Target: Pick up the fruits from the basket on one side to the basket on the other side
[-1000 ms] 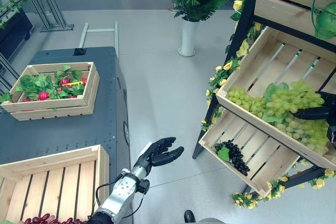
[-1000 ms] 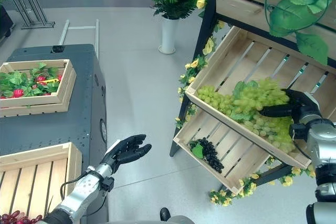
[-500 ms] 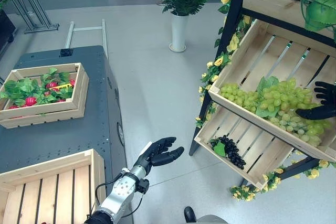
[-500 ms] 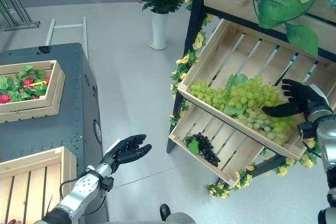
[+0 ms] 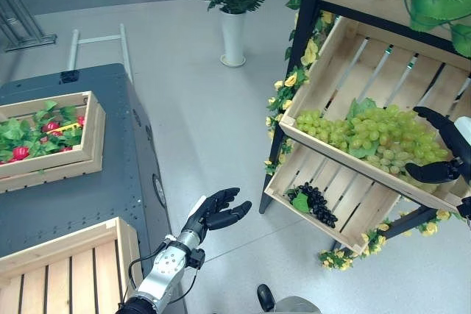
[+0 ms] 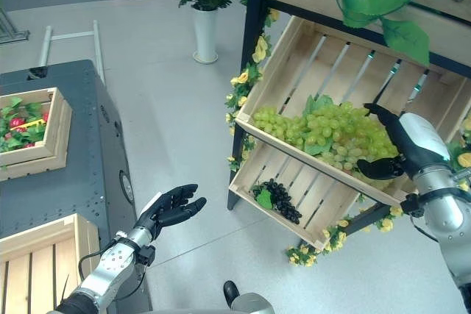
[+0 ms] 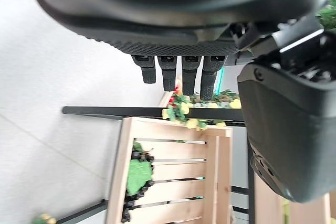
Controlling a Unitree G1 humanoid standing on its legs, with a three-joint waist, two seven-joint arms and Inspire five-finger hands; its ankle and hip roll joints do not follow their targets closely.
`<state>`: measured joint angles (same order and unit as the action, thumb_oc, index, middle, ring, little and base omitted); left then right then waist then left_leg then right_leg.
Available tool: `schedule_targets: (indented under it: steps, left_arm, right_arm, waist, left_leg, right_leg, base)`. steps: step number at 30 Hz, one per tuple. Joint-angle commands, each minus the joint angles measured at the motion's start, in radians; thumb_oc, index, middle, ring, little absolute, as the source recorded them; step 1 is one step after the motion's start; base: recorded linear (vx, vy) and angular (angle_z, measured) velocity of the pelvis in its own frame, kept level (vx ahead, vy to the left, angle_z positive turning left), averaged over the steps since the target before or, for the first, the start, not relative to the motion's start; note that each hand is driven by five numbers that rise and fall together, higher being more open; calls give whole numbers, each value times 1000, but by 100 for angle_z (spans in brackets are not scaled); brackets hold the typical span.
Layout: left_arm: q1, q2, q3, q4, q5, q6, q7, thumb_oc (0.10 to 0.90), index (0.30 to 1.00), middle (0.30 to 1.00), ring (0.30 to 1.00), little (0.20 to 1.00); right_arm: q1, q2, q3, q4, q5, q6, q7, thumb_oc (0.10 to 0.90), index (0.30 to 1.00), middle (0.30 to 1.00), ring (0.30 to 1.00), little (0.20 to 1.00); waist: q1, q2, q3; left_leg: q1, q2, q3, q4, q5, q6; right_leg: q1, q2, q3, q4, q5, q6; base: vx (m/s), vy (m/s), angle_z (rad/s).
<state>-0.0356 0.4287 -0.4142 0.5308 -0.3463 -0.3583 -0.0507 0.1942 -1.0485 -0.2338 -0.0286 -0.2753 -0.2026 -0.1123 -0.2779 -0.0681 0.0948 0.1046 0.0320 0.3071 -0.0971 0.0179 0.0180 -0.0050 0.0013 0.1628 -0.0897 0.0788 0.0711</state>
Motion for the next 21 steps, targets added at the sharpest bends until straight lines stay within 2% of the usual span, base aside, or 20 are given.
schedule_targets:
  steps: [1,4,9,12,16,20,21]
  left_arm:
    - [-65,-18,9,-19,35,-151,1,800,900,900,900,900]
    - [-58,-26,14,-8,41,-157,-1,800,900,900,900,900]
    - [-53,-34,15,2,48,-156,-3,800,900,900,900,900]
    - [-45,-36,15,3,51,-158,-9,800,900,900,900,900]
    - [-36,-34,17,2,51,-156,-14,800,900,900,900,900]
    - [-35,-39,11,11,66,-153,2,800,900,900,900,900]
    - [-36,-38,11,11,67,-152,3,800,900,900,900,900]
  right_arm:
    - [-91,-43,-147,-48,-125,-97,-157,800,900,900,900,900]
    - [-82,-50,-149,-123,-229,-151,-214,800,900,900,900,900]
    - [-95,-49,-136,-191,-293,-206,-252,800,900,900,900,900]
    - [-112,-36,-112,-231,-290,-225,-233,800,900,900,900,900]
    - [-138,-23,-69,-263,-223,-255,-167,800,900,900,900,900]
    - [-181,23,20,-270,-54,-217,-84,800,900,900,900,900]
    - [-185,28,26,-268,-50,-211,-75,800,900,900,900,900]
  waist:
    - [34,-9,-67]
    - [36,-2,-73]
    - [41,4,-79]
    - [52,6,-84]
    - [62,9,-83]
    - [75,10,-80]
    - [77,8,-81]
  left_leg:
    - [35,-3,-25,10,-123,16]
    - [36,-4,-25,10,-126,17]
    - [34,-6,-27,10,-128,17]
    - [29,-8,-29,10,-125,16]
    - [32,-10,-39,10,-127,16]
    - [32,-12,-50,10,-123,14]
    - [29,-12,-49,10,-120,14]
  right_leg:
    - [37,33,-22,6,-16,24]
    - [38,32,-22,5,-19,27]
    - [38,29,-28,5,-23,28]
    - [36,26,-32,4,-24,28]
    - [43,22,-46,3,-29,29]
    - [47,16,-62,3,-31,27]
    - [44,16,-62,3,-28,26]
  base:
    - [0,0,0]
    - [0,0,0]
    - [0,0,0]
    - [0,0,0]
    - [0,0,0]
    - [-2,-13,4]
    - [-9,-25,7]
